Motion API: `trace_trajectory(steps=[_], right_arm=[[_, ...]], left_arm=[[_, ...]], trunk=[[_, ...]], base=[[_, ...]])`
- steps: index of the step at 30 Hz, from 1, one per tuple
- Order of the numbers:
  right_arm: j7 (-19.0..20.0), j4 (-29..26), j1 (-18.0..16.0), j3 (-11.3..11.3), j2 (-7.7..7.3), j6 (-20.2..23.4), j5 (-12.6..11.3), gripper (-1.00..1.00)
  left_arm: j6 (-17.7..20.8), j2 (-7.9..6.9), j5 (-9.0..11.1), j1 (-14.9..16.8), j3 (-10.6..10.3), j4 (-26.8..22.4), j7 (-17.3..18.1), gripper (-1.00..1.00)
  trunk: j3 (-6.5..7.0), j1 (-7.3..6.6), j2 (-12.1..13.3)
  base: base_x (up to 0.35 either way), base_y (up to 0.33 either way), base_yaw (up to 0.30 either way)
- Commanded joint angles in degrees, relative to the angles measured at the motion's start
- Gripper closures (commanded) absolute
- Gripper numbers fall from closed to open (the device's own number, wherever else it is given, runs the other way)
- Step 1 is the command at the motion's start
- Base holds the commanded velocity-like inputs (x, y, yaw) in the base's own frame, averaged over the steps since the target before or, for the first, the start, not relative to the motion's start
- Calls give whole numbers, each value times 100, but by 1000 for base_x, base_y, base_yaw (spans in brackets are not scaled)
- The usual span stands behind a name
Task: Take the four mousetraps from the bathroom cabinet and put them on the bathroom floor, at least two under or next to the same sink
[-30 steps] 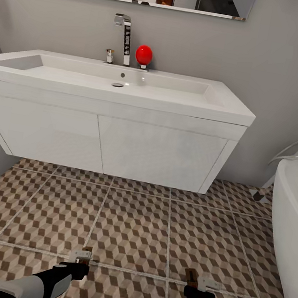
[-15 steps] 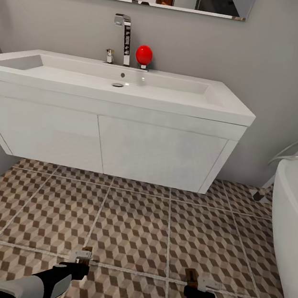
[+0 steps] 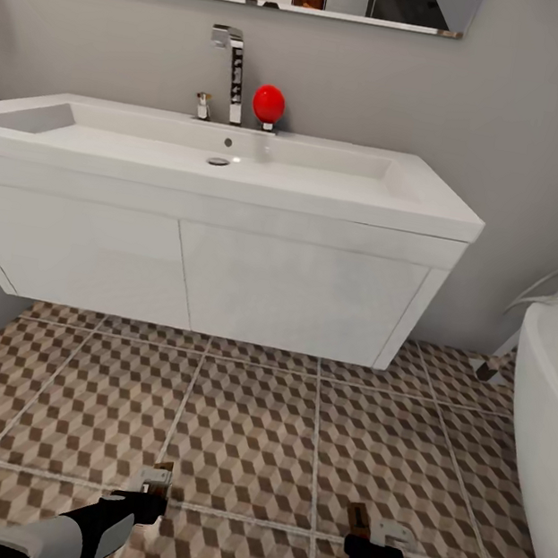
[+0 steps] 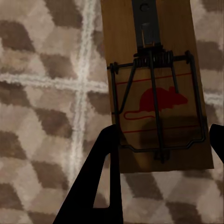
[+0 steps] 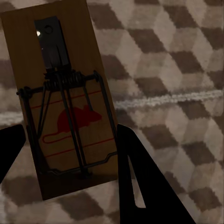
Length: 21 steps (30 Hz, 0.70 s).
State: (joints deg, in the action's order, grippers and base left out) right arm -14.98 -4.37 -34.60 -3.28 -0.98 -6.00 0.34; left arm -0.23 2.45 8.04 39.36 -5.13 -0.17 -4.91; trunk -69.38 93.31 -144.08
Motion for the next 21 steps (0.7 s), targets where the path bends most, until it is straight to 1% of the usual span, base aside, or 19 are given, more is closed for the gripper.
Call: trace_trajectory(steps=[1, 11, 15, 21], right_arm=[[3, 6, -3, -33, 1, -29, 1, 100], [-3, 6, -3, -33, 7, -33, 1, 100], [-3, 6, -3, -33, 8, -33, 1, 100], [-2, 7, -3, -33, 8, -33, 1, 100]], left_arm=[[-3, 2, 58, 2, -50, 0, -19, 100], [-10, -1, 49, 2, -50, -1, -18, 100], [-6, -4, 49, 2, -50, -1, -18, 100], [-4, -2, 49, 2, -47, -1, -39, 100]], trunk=[[-4, 1, -1], [-4, 1, -1], [-4, 1, -1], [-4, 1, -1]], base=[[234, 0, 0], [265, 0, 0], [103, 0, 0], [20, 0, 0]])
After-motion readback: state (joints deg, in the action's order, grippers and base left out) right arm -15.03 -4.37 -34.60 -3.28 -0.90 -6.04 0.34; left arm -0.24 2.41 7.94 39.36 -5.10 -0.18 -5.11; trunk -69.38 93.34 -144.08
